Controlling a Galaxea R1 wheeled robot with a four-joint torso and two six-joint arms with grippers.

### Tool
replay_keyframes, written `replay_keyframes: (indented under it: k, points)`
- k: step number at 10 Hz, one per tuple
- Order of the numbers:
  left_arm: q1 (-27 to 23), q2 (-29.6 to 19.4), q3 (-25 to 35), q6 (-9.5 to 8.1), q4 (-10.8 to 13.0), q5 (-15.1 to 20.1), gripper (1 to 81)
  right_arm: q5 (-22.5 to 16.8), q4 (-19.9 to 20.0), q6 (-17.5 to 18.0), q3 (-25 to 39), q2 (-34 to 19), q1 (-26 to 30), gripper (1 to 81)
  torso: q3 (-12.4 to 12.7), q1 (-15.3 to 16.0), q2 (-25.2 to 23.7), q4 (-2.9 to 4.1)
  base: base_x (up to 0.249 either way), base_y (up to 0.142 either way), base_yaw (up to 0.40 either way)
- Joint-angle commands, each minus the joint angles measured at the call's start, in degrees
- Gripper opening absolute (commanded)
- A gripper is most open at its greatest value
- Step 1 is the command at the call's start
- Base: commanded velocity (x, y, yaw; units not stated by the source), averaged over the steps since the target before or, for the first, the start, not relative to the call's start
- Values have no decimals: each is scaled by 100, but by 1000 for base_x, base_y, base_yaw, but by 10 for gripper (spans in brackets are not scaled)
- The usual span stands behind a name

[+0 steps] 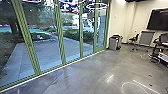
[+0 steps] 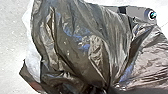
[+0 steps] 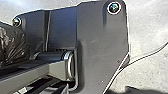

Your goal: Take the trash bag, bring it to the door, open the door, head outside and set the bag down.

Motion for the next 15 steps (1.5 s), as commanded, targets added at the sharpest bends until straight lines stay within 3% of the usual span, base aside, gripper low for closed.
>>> replay_keyframes:
  k: [1, 5, 15]
  points:
    - [-301, -51, -25, 63, 18, 474, 10, -310, -23, -14, -3, -7, 306, 811, 0, 0, 0, 0, 0, 0, 0]
    - [-301, -51, -25, 63, 18, 474, 10, -309, -23, -14, -3, -7, 306, 811, 0, 0, 0, 0, 0, 0, 0]
    - [-301, -51, -25, 89, 27, 474, 10, -309, -23, -14, -3, 1, 297, 811, 5, -13, 0, 0, 92, 0, 0]
